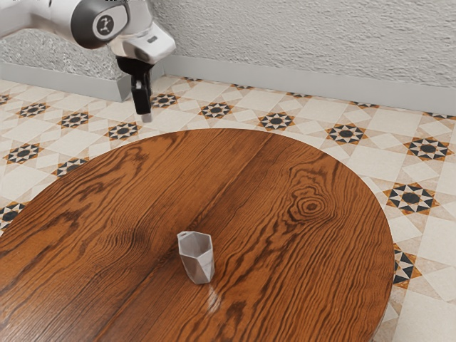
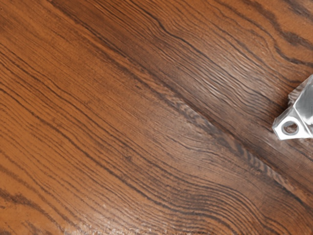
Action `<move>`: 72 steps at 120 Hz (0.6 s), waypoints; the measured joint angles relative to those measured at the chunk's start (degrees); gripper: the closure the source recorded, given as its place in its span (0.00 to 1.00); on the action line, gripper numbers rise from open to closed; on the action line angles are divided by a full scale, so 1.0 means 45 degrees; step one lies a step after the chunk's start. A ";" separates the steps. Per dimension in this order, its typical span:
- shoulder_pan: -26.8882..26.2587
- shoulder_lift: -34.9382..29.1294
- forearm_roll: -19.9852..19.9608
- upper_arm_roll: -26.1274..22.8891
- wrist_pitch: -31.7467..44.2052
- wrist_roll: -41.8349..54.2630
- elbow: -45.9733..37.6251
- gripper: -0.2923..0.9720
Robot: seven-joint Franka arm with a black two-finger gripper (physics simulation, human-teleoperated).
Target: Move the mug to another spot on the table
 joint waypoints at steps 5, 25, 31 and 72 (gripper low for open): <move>0.0003 -0.0030 0.0003 0.0017 -0.0183 -0.0579 -0.0094 0.23; -0.0020 0.0064 0.0020 0.0003 -0.0180 -0.2566 -0.2169 0.23; -0.0024 0.0206 0.0017 -0.0004 -0.0071 -0.3065 -0.2771 0.23; 0.0007 0.1047 -0.0530 -0.0010 0.1169 -0.2594 -0.4280 0.23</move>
